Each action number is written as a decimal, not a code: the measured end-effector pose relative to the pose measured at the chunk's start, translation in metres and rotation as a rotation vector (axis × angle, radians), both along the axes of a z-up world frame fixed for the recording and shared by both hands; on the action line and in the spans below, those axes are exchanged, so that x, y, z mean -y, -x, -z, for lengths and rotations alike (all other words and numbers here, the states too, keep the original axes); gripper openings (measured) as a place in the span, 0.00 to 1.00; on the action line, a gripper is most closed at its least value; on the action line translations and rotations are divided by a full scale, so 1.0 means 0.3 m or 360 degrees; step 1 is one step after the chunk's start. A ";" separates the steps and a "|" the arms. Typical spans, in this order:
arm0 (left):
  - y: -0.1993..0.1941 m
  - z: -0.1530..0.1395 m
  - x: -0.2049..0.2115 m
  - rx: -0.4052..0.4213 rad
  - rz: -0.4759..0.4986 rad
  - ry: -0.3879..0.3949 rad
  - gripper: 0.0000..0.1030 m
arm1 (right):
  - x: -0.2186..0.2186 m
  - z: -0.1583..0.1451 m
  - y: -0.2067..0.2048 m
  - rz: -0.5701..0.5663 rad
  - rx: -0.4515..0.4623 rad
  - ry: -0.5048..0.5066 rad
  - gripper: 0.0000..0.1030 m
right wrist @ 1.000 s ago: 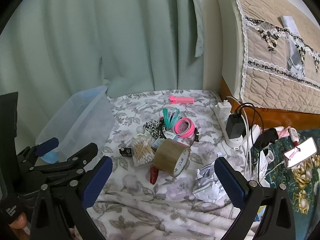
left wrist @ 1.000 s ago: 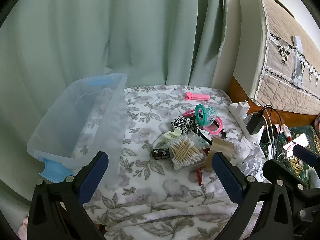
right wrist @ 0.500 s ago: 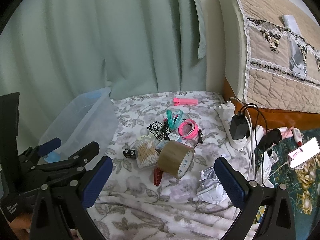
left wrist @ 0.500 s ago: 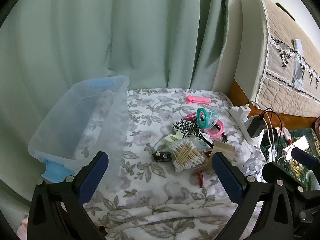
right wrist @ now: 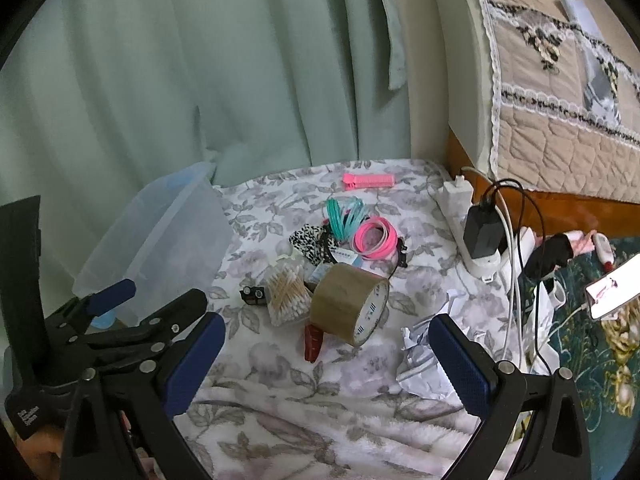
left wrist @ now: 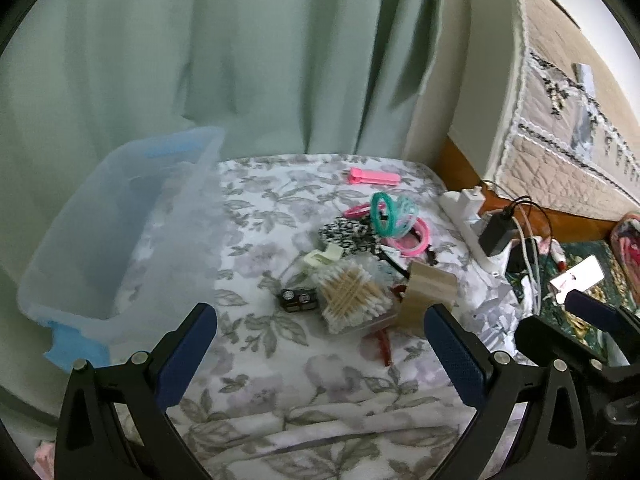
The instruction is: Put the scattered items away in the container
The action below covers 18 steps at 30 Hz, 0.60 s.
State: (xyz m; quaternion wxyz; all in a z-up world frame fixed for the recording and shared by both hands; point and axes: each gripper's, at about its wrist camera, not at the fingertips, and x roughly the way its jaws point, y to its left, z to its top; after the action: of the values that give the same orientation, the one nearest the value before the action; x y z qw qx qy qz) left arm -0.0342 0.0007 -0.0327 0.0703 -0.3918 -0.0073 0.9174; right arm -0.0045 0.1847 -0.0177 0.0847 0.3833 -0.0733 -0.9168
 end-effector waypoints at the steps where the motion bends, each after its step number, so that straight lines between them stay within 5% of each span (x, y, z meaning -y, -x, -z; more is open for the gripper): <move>1: 0.007 0.005 -0.004 0.0006 0.0018 -0.0009 1.00 | -0.004 0.006 0.006 0.0004 0.0008 0.0002 1.00; 18: 0.216 0.210 -0.073 0.0351 0.0079 -0.0044 0.99 | -0.073 0.196 0.193 0.0026 0.0326 0.0115 0.88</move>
State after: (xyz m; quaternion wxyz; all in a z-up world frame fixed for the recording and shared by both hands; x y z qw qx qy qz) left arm -0.0992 0.0226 -0.0955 0.0971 -0.4894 -0.0179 0.8665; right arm -0.0624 0.2065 -0.0764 0.0829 0.4712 -0.1177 -0.8702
